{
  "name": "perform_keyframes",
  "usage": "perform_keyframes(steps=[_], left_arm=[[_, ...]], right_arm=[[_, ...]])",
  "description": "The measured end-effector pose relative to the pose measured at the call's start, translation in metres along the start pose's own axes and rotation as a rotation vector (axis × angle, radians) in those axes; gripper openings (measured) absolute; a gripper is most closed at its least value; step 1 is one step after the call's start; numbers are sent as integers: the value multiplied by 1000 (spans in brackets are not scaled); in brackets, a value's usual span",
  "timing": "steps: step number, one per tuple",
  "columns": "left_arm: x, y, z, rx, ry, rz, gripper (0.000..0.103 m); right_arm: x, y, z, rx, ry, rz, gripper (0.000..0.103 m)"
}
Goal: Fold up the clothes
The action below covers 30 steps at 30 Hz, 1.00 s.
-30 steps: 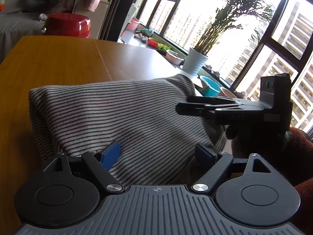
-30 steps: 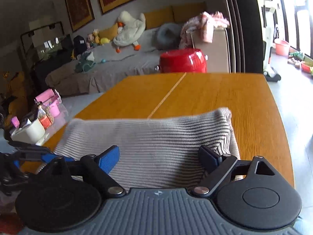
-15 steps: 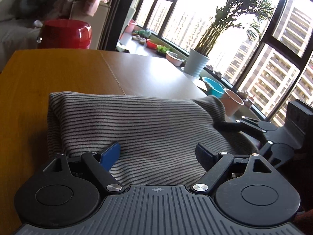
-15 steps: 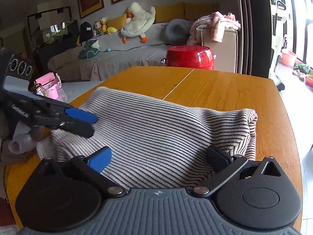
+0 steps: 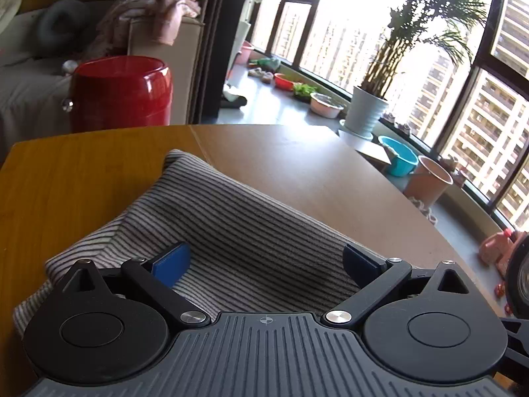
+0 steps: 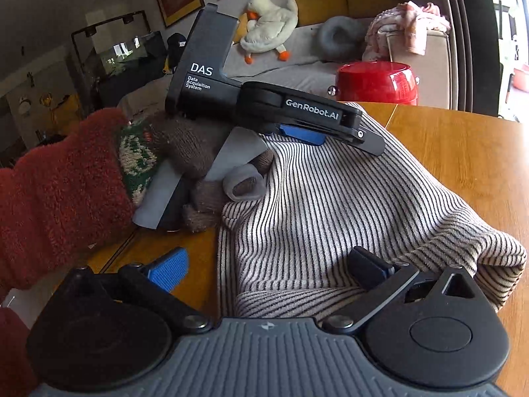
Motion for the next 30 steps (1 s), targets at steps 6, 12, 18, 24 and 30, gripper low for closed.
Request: perform_keyframes(steps=[6,12,18,24,30], left_arm=[[-18,-46,14,93,-44,-26,101],[-23,-58,9,101,-40,-29,101],[-35,-66,-2,51,-66,11,101],[-55,-73,-7,-52,-121,59,99],[-54,-55,1,-37,-77,58,75]], right_arm=[[23,-46,-46,-136,21,-108,103],[12,-38,-97,-394,-19,-44,103],[-8,-36,-108,-423,48,-20,103],[-17,-47,-100,-470,35,-30,103],[-22,-53,-88,-453,32,-43,103]])
Point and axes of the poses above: each gripper's, at about its wrist camera, not at the fingertips, and y roughly the way its jaws point, z to its left, x to its top, the point moved 7 cm from there along y, roughly the way its jaws point, and after that the axes turned 3 degrees about -z, right-handed, at the moved point
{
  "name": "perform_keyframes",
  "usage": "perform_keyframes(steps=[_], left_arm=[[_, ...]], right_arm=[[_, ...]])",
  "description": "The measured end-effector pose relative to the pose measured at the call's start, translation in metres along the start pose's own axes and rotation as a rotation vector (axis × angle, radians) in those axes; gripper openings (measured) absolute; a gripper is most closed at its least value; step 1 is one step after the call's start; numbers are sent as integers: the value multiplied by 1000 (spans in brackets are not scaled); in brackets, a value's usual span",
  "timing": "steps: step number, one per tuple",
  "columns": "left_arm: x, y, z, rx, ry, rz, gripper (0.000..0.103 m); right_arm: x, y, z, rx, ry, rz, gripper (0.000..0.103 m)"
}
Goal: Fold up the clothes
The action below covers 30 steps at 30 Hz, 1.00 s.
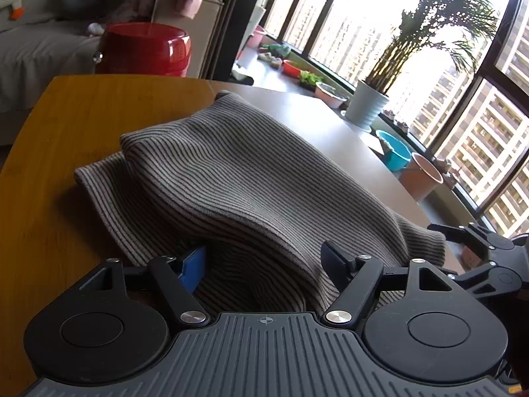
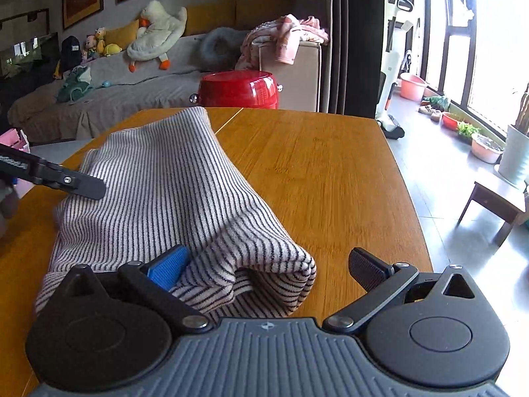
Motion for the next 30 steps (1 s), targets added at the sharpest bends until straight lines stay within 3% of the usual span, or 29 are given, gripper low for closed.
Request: perform_keyframes(steps=[2,4,8,11,15,17,20,23,30], left_arm=[[6,7,3,5,29,-8,65],[16,16,8,9,38,-23,62],[38,25,33,73,-63,-64,63],[40,5,44,25,-155,-91,65],[13,-35,29,-38,-156,-101,66],[-4,-44,12,-73,-131,-80,63],[-33,-48,-19,-108,-41,-19,59],[-61,-48,-46,-87,127,10,62],[-68,-54,-45,-96,96,45,63]], right_arm=[[-3,-5,7,50,13,4,103],[-8,-12,23,119,1,5,103],[-13,-26,63,269,-88,14,103],[-6,-38,65,243,-148,-29,103],[10,-45,35,228,-12,-71,103],[12,-39,20,200,40,-64,103],[-9,-13,18,68,-79,76,103],[-12,-10,15,78,-58,80,103],[-15,-8,7,97,2,84,103]])
Point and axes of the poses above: each gripper's, at about its wrist camera, not at the fingertips, and y roughly the way its jaws point, z to its left, x to its top, the point moved 7 cm from there along y, roughly the way its jaws point, and after that the axes turned 3 degrees about -z, right-handed, at the moved point
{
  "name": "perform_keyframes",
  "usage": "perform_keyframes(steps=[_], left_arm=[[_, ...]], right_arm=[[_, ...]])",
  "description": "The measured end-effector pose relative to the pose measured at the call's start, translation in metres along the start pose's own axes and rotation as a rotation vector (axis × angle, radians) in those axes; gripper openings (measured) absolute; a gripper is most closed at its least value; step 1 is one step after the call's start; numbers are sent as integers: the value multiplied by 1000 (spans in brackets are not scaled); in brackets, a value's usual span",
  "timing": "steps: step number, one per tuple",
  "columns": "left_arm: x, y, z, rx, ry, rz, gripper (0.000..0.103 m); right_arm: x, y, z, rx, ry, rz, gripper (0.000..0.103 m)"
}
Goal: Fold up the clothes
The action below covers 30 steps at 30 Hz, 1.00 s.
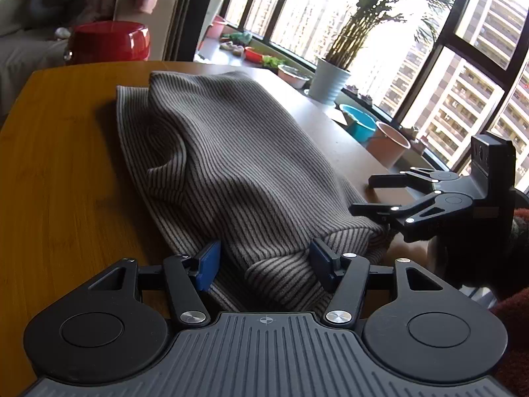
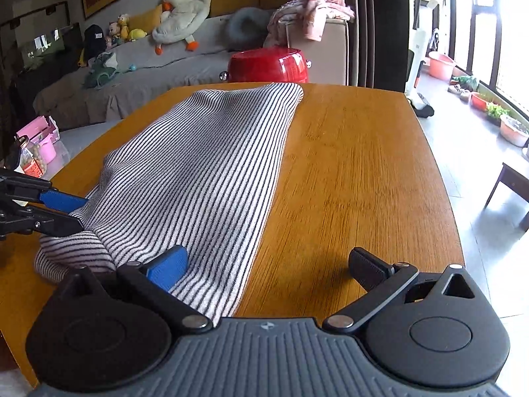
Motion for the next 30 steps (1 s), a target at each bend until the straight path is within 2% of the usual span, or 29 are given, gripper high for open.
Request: perform_keyframes(steps=[5,7,11,13,14,15,16,17,19,22,23,25,27,28,29,30], left_arm=[[3,-21,-4,32,27,-55,64],[4,-25,-6,15,33,-61,64],[-9,-17,-9,11,44,-9,65],[-17,-19,-10,11,39,2,67],[-19,-22,-11,11,38,2,68],[-21,-25,-11,13,34,0,68],[-24,-30,-10,20,29,-2,69],[-27,-33,-8,31,29,-2,69],[-32,-37,-3,63,34,2,67],[-37,-38,4,103,26,8,63],[-38,-38,4,103,23,7,63],[-38,-38,3,107,34,2,63],[-38,-36,0,114,55,0,63],[-38,-36,-1,115,63,0,63],[-38,-35,-1,116,70,-1,63],[-37,-34,-2,116,76,-2,63]], right_arm=[[-1,0,-1,1,7,-5,103],[-1,-1,-2,5,25,-12,103],[-3,-5,-5,40,77,-46,103],[0,-11,-7,61,89,-90,103],[2,-15,-5,70,74,-116,97],[5,-21,6,76,3,-143,91],[9,-27,16,83,-68,-170,77],[12,-32,27,97,-135,-192,68],[17,-40,57,195,-237,-190,64],[12,-40,106,354,-382,-150,63],[9,-37,119,377,-430,-136,63],[0,-29,136,371,-529,-127,63],[-5,-20,141,317,-590,-123,63],[-5,-17,139,295,-588,-119,55],[-2,-15,136,285,-558,-113,41],[4,-16,131,296,-496,-108,38]])
Point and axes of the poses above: each gripper's, at about its wrist camera, not at the fingertips, and y roughly the way its jaws point, z to its left, x to its top, the point moved 7 cm from there along y, roughly the way its jaws point, and after that the axes turned 3 degrees about -z, right-handed, at the moved point
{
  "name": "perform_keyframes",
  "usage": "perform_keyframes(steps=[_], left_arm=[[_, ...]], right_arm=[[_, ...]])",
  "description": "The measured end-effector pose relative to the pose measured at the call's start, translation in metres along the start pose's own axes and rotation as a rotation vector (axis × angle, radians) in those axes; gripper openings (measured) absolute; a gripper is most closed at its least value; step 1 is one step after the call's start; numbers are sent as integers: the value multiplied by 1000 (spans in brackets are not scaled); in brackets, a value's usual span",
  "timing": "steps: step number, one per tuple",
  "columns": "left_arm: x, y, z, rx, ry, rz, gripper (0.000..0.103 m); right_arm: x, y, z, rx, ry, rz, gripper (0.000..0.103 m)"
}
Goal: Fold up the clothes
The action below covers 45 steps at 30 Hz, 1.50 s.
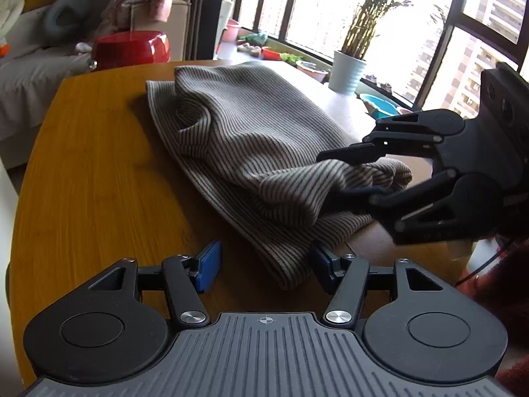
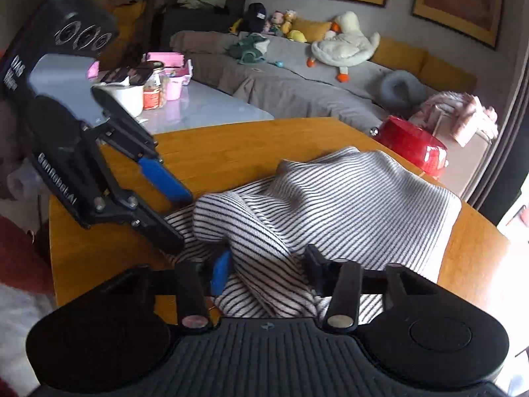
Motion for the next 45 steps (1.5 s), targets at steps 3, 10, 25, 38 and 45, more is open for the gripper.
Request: perform_keyframes(steps=[3,10,25,38,45], left_arm=[[0,1,0,-3,2,-7,65],[2,1,4,-1,-21,-14,68],[27,-24,20,39,-63,-94,84],[22,-20,11,18,-35,-76,94],[18,-22,0,26,61,-64,95]], right_arm=[[13,-20,-26,78,237,-62,27],[-15,-21,-18,173,290,22,26],[-8,-47,14,-7,-177,-38,76],[-25,-22,2,-40,-131,77,73],[-22,-19,-47,75,331,74,68]])
Point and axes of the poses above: each gripper's, at about its wrist camera, not at the fingertips, and y roughly the way its jaws point, z to its left, x to its top, the point moved 7 cm from there along y, roughly the way its jaws point, and after that the axes turned 3 degrees about -z, right-handed, at the moved point
